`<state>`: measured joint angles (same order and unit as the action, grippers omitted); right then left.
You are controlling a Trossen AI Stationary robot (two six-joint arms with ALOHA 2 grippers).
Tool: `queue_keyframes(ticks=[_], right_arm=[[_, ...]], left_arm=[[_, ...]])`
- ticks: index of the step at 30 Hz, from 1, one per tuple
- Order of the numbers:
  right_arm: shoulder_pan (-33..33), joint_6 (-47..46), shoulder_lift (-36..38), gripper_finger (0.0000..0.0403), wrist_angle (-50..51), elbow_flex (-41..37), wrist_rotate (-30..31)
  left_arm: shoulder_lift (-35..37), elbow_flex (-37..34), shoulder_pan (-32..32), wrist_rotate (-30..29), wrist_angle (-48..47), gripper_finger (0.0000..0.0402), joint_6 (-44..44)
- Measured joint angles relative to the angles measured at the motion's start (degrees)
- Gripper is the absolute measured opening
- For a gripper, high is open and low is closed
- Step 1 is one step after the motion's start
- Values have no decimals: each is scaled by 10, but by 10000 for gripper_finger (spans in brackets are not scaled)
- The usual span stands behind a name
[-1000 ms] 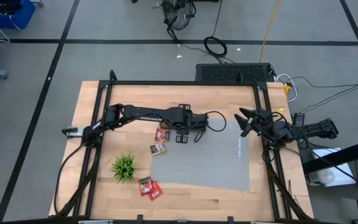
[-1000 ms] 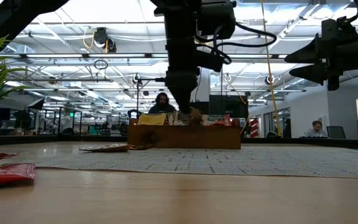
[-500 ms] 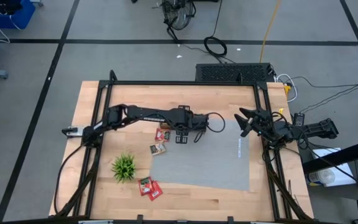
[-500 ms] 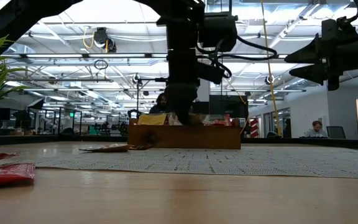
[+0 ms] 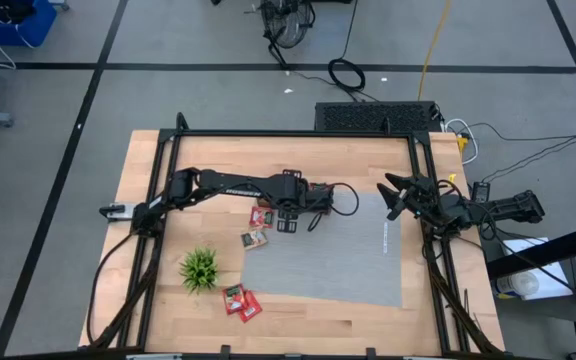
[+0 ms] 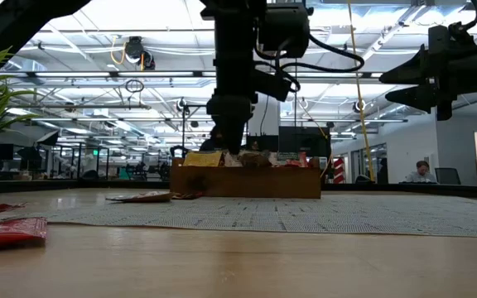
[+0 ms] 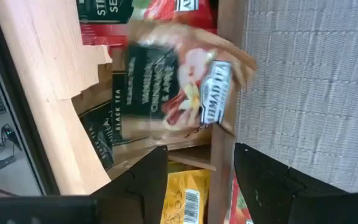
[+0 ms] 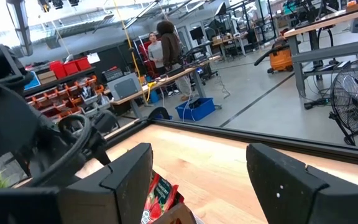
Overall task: Pick & Place Tea
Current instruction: Put the gold tea bag into the middle section of the wooden organizer
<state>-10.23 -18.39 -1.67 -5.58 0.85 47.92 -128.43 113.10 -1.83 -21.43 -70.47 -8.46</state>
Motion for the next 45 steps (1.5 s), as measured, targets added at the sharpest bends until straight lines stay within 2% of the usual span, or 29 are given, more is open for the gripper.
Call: queue_keyframes(ticks=[11, 20, 22, 24, 29, 30, 39, 45], right_arm=[[0, 0, 0, 242, 0, 0, 0], [0, 0, 0, 242, 0, 0, 0], [0, 0, 0, 242, -1, 0, 0], [0, 0, 0, 242, -1, 0, 0], [0, 0, 0, 242, -2, 0, 0], [0, 0, 0, 242, -2, 0, 0], [0, 0, 0, 242, -2, 0, 0], [0, 0, 0, 242, -2, 0, 0]], left_arm=[[13, 0, 10, 8, -53, 186, 18], [37, 0, 26, 75, -21, 184, -9], [39, 0, 28, 75, -17, 171, -11], [39, 0, 28, 75, -15, 141, -16], [39, 0, 28, 75, -12, 24, -30], [39, 0, 28, 75, -9, 13, -37], [39, 0, 27, 70, 78, 3, -98], [34, 0, 13, 89, 125, 2, -150]])
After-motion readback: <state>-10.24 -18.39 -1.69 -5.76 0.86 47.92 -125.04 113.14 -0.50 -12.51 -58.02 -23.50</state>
